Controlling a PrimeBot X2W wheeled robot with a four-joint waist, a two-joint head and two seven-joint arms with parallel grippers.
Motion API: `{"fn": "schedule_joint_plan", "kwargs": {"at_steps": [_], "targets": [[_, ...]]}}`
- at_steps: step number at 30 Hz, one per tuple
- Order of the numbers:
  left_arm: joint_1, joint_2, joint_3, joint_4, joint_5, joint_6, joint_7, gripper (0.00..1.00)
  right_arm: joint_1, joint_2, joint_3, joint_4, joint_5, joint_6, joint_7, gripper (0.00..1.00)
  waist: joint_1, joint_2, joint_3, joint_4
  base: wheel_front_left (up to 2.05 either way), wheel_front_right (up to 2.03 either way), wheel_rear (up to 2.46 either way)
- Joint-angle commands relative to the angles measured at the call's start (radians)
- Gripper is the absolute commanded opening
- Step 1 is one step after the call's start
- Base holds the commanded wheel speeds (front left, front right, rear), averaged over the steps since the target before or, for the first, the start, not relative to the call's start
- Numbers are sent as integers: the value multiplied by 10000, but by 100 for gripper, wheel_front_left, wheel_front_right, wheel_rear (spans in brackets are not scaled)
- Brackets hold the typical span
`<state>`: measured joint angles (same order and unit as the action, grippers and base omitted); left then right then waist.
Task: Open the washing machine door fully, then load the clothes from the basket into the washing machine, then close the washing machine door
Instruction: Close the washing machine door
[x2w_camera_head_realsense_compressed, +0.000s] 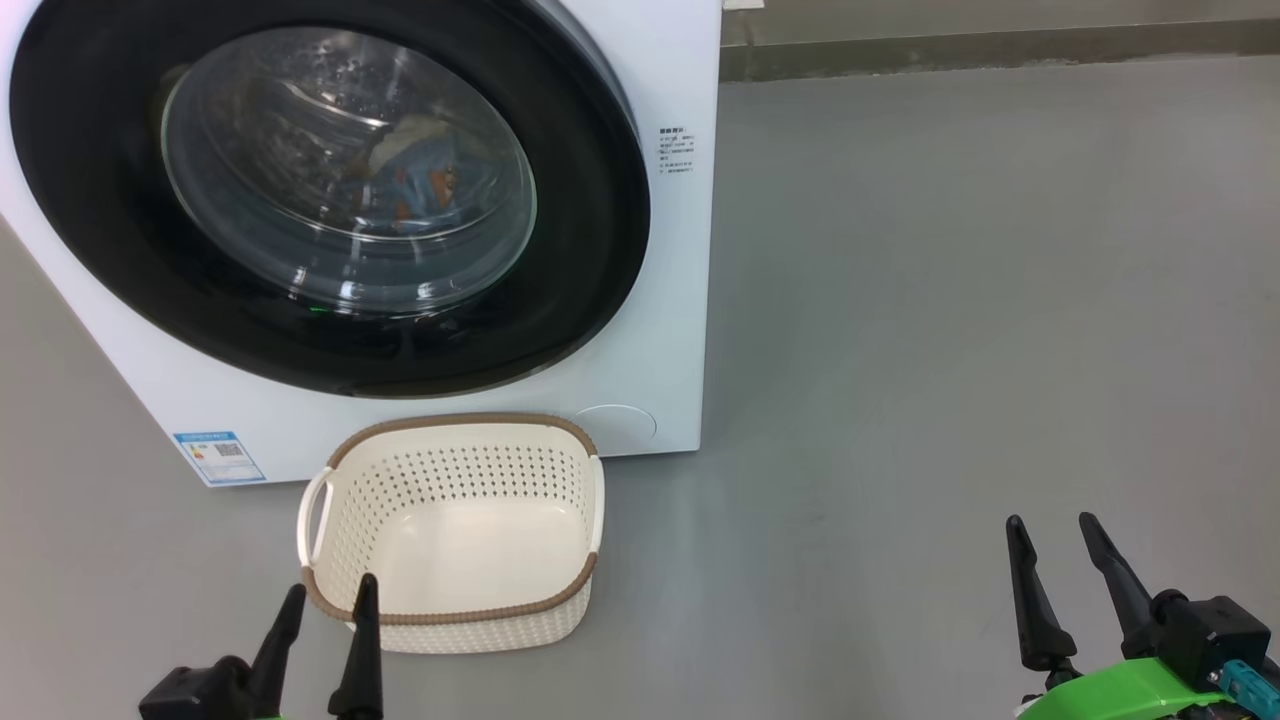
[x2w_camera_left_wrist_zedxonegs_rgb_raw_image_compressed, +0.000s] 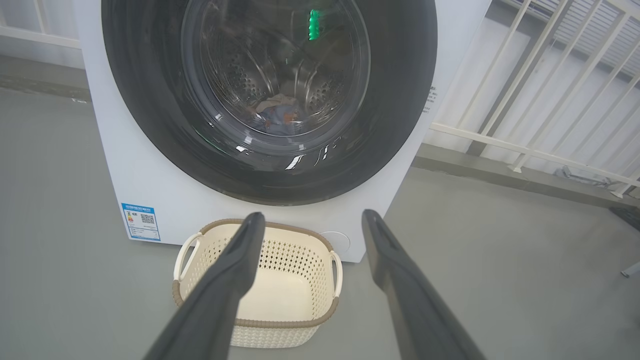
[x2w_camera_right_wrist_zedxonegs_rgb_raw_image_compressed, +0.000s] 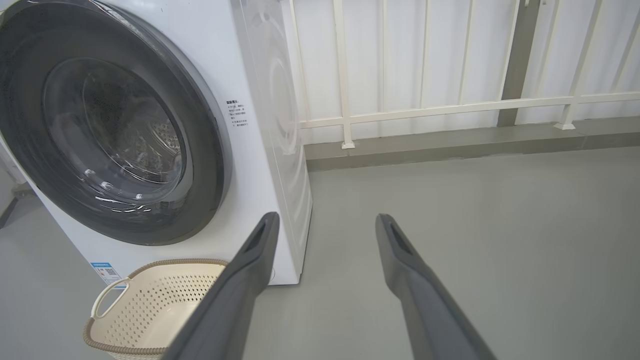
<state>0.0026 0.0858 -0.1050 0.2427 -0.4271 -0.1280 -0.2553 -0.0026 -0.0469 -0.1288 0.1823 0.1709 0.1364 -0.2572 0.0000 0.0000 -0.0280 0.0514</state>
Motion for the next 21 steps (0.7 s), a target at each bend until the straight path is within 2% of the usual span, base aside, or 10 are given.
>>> {"fn": "schedule_joint_plan", "kwargs": {"at_steps": [1, 21], "targets": [[-194, 130, 342, -293, 167, -27, -65, 100, -122, -36, 289, -276, 88, -57, -46, 100, 0, 0, 1, 17, 0, 0, 0], [-146, 27, 421, -349, 467, -27, -65, 100, -111, -34, 336, -160, 178, -57, -46, 100, 0, 0, -99, 98, 0, 0, 0]]}}
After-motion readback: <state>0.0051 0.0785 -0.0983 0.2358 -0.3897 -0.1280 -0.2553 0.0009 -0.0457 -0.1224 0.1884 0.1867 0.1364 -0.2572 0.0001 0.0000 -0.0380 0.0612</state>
